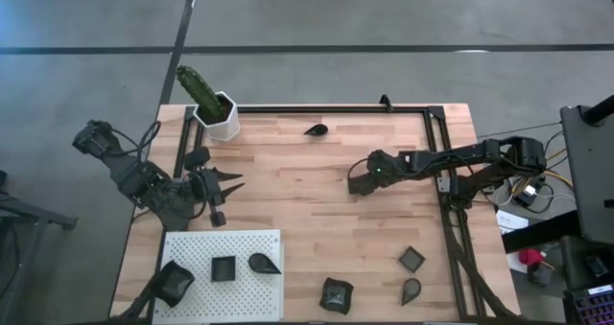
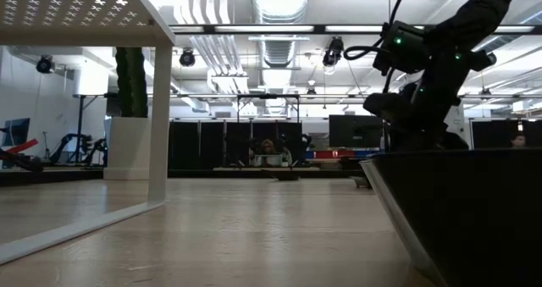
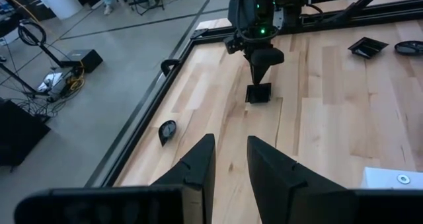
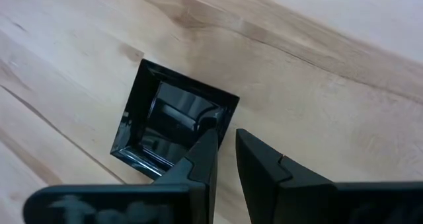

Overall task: Pick & Place Mini shaped plates
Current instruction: Stack the square plate on top of the other square plate on the shelf

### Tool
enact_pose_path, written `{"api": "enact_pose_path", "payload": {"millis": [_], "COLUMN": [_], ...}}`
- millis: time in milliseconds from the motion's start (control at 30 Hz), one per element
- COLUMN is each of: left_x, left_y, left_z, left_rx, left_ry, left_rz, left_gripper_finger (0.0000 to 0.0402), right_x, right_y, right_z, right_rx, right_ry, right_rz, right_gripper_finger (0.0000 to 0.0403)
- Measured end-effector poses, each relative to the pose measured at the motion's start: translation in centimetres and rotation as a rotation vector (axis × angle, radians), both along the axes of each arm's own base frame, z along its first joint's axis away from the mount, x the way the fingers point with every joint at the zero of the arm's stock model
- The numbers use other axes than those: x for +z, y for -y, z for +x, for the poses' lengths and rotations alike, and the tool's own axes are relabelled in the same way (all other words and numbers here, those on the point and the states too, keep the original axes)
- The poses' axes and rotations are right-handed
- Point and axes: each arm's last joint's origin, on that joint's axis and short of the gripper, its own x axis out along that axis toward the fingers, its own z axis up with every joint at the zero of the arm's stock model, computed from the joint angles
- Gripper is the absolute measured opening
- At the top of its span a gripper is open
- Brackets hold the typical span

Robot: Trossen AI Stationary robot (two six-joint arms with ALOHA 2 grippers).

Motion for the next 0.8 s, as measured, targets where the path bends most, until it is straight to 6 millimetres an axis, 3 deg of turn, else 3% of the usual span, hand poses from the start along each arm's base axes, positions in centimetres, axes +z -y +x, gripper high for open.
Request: {"api": "enact_pose_path", "payload": {"millis": [800], "left_x": [0.0], "left_y": [0.0], "left_z": [0.0], "left_rx": [-0.006], "left_ry": [-0.004], "left_rz": [-0.005], "left_gripper_finger": [0.0083], "right_x": [-0.8], "right_y": [0.0], "right_z": [-0.1], "right_rx": [-0.001], "right_ry": [0.085], "right_rz": [-0.034], "right_gripper_finger": [0.0054]}}
